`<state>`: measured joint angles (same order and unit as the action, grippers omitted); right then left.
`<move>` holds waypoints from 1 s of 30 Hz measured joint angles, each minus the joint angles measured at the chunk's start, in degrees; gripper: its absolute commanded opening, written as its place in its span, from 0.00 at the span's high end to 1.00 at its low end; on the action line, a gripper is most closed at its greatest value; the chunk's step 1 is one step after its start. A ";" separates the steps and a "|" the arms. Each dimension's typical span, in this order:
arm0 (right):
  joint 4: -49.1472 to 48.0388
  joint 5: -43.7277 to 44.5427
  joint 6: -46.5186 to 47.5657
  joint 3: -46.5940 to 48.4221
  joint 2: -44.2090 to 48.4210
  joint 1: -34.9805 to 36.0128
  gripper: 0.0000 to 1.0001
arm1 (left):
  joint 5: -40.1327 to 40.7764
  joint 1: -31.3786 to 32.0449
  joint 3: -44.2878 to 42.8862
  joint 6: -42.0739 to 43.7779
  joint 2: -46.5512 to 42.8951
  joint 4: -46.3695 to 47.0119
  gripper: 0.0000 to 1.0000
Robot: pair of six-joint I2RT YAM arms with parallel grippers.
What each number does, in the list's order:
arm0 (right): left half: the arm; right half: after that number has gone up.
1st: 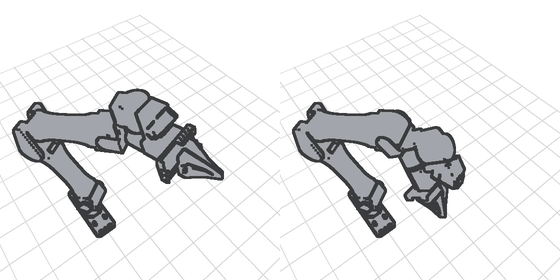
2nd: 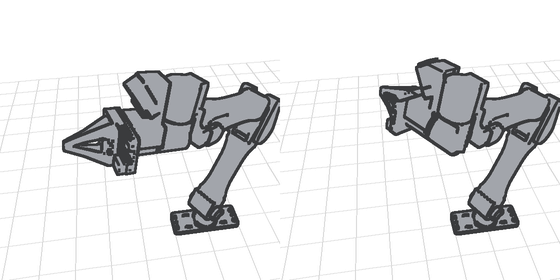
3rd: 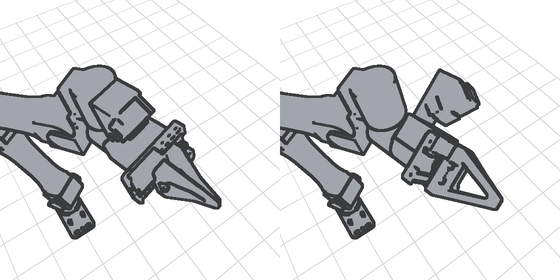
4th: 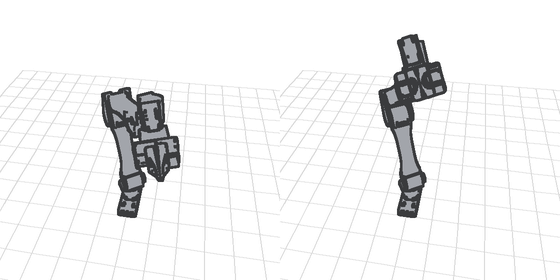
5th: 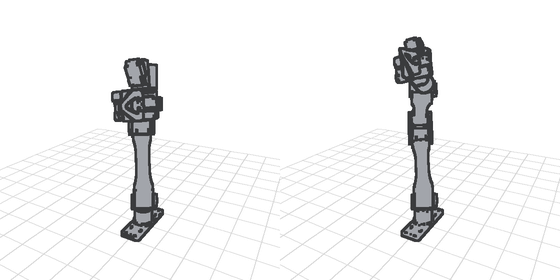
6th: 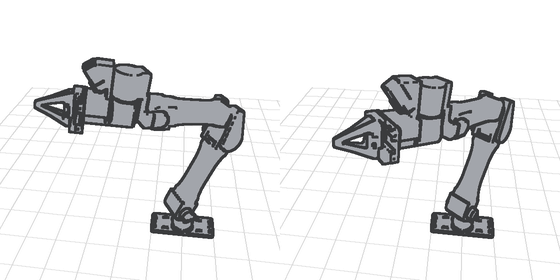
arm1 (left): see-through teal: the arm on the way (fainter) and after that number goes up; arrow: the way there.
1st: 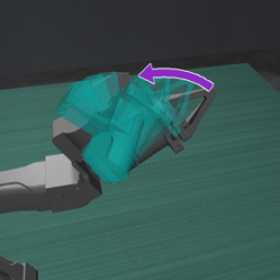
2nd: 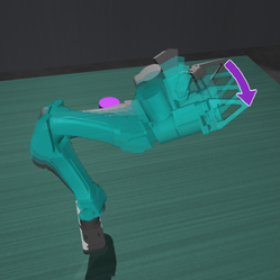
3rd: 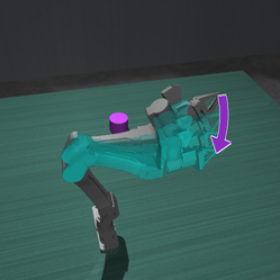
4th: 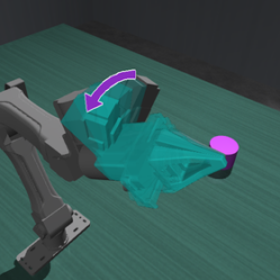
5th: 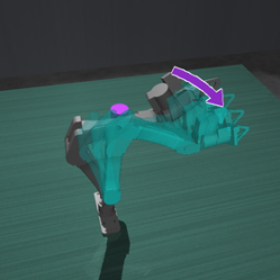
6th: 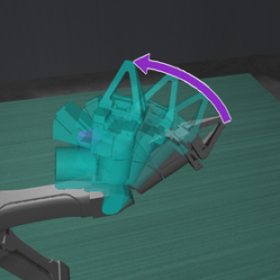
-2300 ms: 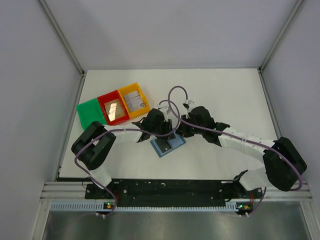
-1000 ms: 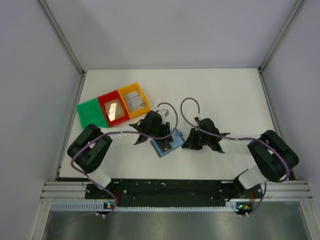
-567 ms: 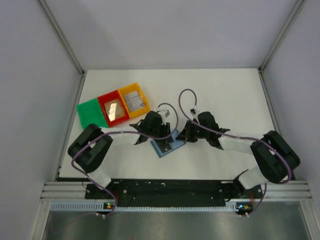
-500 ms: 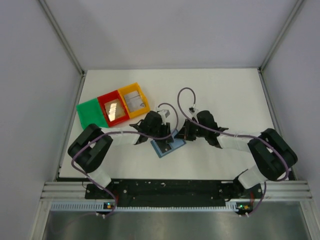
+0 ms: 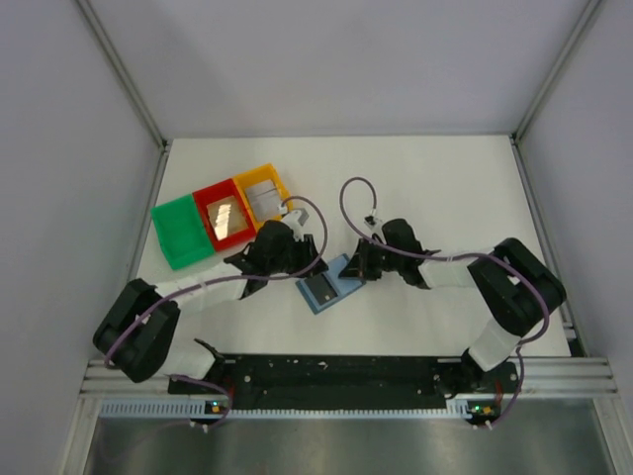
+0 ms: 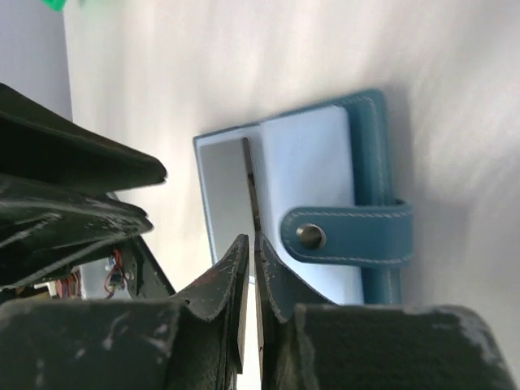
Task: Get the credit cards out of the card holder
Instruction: Remove the credit card from the card holder.
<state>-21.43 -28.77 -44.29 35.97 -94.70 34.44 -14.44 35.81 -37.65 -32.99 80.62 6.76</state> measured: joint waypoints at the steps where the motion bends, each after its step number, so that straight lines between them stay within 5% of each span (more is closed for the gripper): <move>1: 0.07 -0.28 0.35 0.59 -0.04 0.00 0.92 | 0.17 0.00 0.83 -0.13 -1.25 0.42 0.63; 9: -0.15 -3.91 2.05 5.99 -3.56 0.07 0.83 | 0.37 -0.11 6.05 -2.12 -0.70 0.66 0.79; 30: -1.92 -10.64 2.62 9.40 -13.60 0.68 0.76 | -2.03 -1.88 11.74 -5.07 1.07 10.10 0.84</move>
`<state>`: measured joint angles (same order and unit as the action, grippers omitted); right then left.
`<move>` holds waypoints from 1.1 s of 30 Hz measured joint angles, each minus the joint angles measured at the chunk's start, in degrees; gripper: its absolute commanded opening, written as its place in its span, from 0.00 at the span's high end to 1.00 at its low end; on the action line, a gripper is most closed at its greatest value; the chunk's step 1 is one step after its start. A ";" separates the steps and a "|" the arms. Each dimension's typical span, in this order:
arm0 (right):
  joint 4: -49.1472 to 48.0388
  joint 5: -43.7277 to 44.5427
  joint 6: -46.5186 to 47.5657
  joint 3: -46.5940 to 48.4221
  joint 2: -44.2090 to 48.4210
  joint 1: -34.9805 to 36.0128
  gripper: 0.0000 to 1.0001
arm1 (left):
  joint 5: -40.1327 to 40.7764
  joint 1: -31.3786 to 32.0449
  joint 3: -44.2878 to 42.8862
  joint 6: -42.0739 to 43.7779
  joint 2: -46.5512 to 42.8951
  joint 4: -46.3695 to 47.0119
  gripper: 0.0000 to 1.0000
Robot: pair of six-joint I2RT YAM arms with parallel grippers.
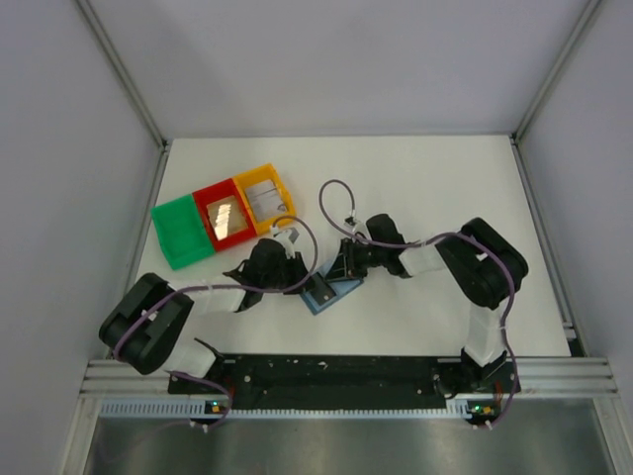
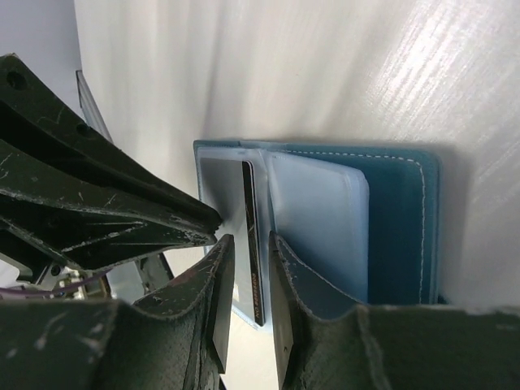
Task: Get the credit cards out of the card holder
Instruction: Remove the credit card from the card holder.
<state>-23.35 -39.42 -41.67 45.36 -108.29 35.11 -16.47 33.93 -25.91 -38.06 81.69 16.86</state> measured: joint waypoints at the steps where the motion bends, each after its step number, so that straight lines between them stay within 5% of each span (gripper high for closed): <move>1: -0.11 -0.28 -0.11 0.31 -0.33 0.09 0.76 | -0.22 -0.02 0.09 -0.09 0.13 0.28 0.84; 12: -1.92 -2.62 -1.51 1.53 -2.58 0.42 0.78 | -0.98 -0.04 1.22 -1.22 -0.24 1.51 0.84; 21: -1.66 -1.66 -0.90 1.53 -2.43 0.87 0.78 | 5.90 -0.07 2.97 -0.85 -14.62 -12.70 0.82; 33: -2.40 -1.79 -0.90 1.49 -2.43 1.25 0.79 | 5.77 -0.22 2.29 -1.46 -8.33 -12.94 0.83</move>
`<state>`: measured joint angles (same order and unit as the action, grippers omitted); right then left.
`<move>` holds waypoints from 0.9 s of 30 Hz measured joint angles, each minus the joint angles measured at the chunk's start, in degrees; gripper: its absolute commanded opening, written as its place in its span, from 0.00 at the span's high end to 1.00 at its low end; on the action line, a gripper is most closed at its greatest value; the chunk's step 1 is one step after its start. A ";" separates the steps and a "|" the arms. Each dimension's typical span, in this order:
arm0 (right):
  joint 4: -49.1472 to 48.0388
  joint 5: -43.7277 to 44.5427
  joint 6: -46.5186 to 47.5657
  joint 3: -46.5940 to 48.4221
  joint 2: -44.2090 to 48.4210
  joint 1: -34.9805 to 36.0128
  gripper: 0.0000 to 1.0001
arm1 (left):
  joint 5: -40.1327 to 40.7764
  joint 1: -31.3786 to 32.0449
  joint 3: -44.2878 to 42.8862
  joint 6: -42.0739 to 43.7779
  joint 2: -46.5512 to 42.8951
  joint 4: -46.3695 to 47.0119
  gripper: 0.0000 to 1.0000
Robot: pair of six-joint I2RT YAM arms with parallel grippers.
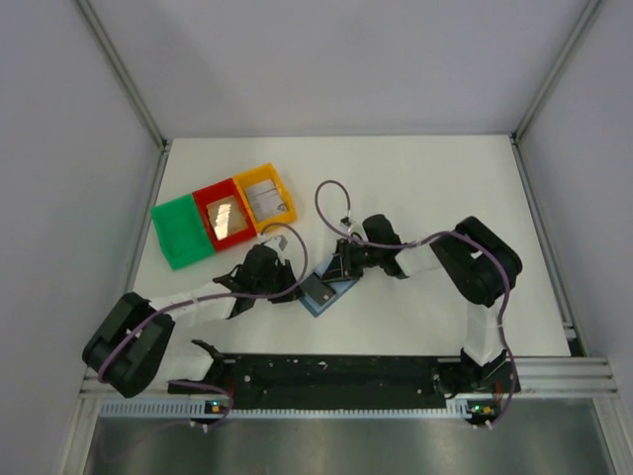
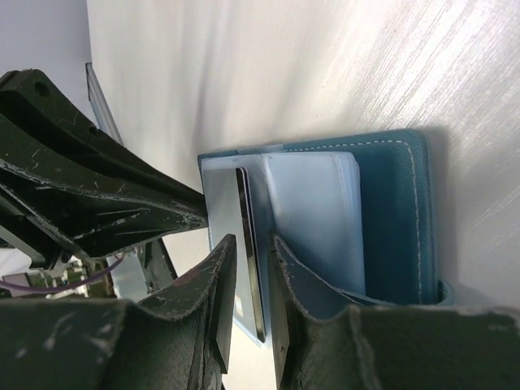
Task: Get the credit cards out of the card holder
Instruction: Remove the credit card from the card holder.
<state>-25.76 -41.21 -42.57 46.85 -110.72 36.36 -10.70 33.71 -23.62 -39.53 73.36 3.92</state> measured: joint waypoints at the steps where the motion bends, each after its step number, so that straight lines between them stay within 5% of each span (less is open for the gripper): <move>1: -0.28 0.00 -0.09 -0.07 0.00 0.00 0.80 | -0.17 -0.02 -0.17 0.02 0.44 0.28 0.83; 9: -3.23 0.79 -0.72 -1.90 0.13 -0.04 1.00 | -1.14 -0.22 -1.07 0.52 2.08 0.83 0.84; 27: -4.11 0.87 -0.98 -8.81 5.70 -4.74 1.00 | -2.38 -0.13 -1.79 3.41 5.33 5.14 0.87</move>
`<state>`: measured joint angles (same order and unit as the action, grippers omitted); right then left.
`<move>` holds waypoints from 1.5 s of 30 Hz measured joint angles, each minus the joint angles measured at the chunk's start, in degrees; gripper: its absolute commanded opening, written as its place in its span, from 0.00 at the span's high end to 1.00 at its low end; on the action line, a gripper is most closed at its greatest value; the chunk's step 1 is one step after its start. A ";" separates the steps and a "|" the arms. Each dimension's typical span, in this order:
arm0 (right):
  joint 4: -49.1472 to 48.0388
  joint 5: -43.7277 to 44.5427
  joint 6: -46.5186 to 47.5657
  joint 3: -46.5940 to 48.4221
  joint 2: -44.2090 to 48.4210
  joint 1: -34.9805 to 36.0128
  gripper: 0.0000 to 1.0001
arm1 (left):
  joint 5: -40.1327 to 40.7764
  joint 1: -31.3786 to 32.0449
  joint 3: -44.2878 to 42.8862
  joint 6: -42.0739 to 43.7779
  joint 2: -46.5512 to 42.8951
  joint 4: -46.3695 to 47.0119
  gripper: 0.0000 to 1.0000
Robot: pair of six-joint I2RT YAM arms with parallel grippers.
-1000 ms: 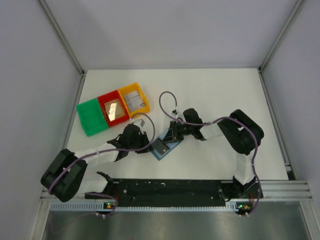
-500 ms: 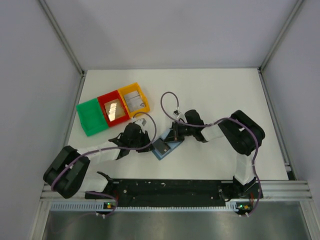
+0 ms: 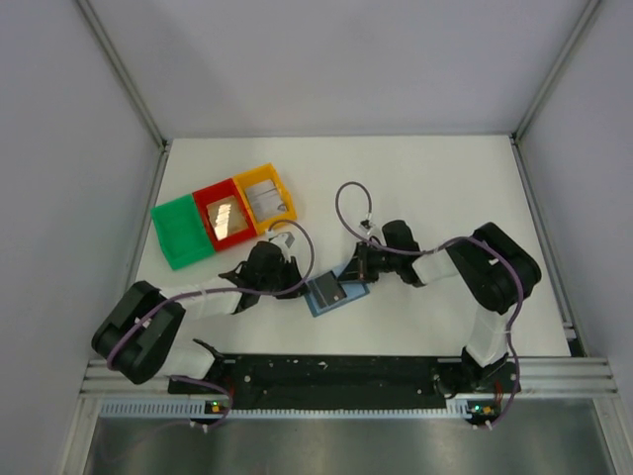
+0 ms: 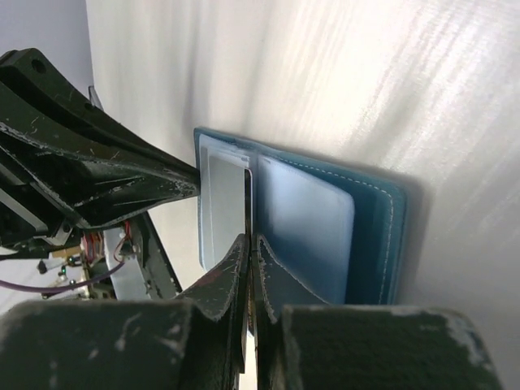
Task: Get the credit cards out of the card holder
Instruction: Remove the credit card from the card holder.
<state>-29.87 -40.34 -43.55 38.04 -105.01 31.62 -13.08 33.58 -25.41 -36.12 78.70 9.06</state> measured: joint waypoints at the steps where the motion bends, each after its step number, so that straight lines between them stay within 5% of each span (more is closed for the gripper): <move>1: -0.68 0.09 -0.11 -0.55 0.02 -0.17 1.00 | -0.07 0.02 0.00 0.13 0.00 0.04 0.87; 4: -2.23 0.81 -0.57 -2.25 0.50 -0.52 1.00 | -0.22 0.04 0.00 0.17 0.24 0.57 0.87; 9: -7.13 3.06 -3.15 -7.08 2.89 -0.66 1.00 | -0.57 0.24 0.13 -0.63 -0.66 0.74 0.64; 13: -11.30 5.09 -5.40 -10.36 3.82 -0.59 1.00 | -0.55 0.31 0.48 -2.60 -4.57 -1.44 0.57; 18: -14.45 7.23 -7.43 -11.43 4.11 0.37 1.00 | -1.99 0.59 -0.17 -6.08 -6.54 -0.50 0.59; 32: -15.15 8.20 -8.07 -11.43 4.26 0.52 1.00 | -6.08 4.22 -5.42 -10.25 6.47 5.92 0.75; 45: -10.38 5.73 -3.26 -10.64 5.66 -1.44 1.00 | -5.92 4.20 -4.20 -10.21 8.13 7.41 0.78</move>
<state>-40.25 -34.61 -46.81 27.40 -99.35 30.17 -19.00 37.78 -29.61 -46.33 86.83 16.47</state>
